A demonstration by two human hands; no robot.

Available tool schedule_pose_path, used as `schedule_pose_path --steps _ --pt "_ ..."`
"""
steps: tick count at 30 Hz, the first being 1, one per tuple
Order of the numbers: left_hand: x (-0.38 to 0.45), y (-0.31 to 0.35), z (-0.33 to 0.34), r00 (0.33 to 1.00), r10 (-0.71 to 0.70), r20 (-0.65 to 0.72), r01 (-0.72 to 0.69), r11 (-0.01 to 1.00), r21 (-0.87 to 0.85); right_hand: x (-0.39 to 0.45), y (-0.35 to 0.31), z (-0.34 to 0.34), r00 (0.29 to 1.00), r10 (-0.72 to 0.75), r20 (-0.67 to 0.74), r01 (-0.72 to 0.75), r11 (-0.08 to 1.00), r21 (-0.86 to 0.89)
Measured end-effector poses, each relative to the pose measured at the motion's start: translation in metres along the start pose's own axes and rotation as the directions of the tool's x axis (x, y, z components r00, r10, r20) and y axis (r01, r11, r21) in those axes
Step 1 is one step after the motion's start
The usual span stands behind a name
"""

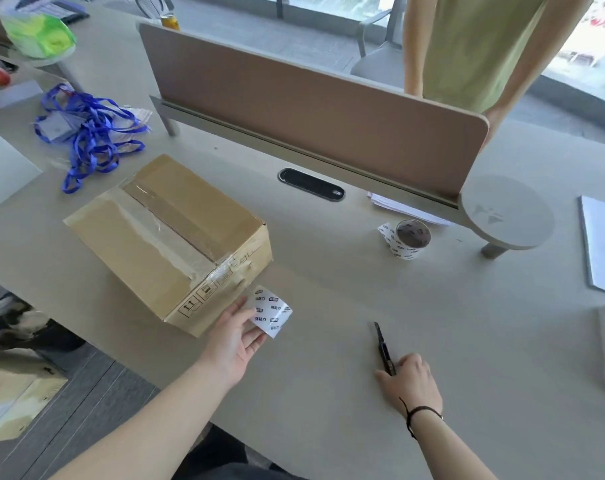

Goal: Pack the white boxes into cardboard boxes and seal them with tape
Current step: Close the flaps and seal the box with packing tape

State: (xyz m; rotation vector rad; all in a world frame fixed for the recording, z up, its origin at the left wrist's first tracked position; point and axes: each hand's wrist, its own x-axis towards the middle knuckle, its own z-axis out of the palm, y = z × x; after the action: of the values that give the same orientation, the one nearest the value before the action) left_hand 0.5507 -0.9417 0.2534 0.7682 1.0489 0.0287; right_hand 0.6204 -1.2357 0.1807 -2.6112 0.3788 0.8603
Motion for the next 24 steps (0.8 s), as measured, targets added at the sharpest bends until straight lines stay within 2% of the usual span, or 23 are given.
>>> schedule_pose_path --steps 6,7,9,12,15,18,20,22,24 --pt "-0.007 -0.001 0.002 1.000 -0.013 -0.010 0.013 0.999 -0.033 0.014 -0.006 0.000 0.999 -0.040 -0.005 0.040 0.997 -0.067" --pt "-0.007 -0.001 0.001 1.000 -0.014 -0.012 0.014 0.999 -0.039 0.014 -0.011 -0.003 0.998 -0.066 -0.006 0.066 0.997 -0.030" --pt "-0.008 0.001 0.001 0.999 -0.024 -0.023 0.022 0.998 -0.056 0.013 -0.026 -0.008 0.992 -0.128 0.009 0.125 0.979 0.158" --pt "-0.007 0.004 0.002 0.998 -0.038 -0.053 0.033 0.995 -0.090 0.005 -0.062 -0.018 0.968 -0.243 0.060 0.195 0.881 0.431" --pt "-0.006 0.006 0.003 0.997 -0.039 -0.070 0.032 0.994 -0.103 -0.006 -0.108 -0.035 0.906 -0.418 0.066 0.338 0.807 0.485" --pt "-0.004 0.009 0.004 0.995 -0.049 -0.088 0.039 0.993 -0.111 -0.020 -0.155 -0.053 0.772 -0.626 0.112 0.569 0.758 0.318" --pt "-0.002 0.010 0.005 0.993 -0.063 -0.101 0.049 0.990 -0.130 -0.027 -0.182 -0.059 0.670 -0.732 0.125 0.725 0.681 0.101" --pt "-0.001 0.010 0.006 0.991 -0.073 -0.110 0.056 0.986 -0.154 -0.035 -0.207 -0.064 0.554 -0.820 0.142 0.831 0.536 -0.149" --pt "0.000 0.011 0.006 0.992 -0.078 -0.103 0.060 0.984 -0.169 -0.040 -0.228 -0.065 0.422 -0.892 0.162 0.877 0.356 -0.324"
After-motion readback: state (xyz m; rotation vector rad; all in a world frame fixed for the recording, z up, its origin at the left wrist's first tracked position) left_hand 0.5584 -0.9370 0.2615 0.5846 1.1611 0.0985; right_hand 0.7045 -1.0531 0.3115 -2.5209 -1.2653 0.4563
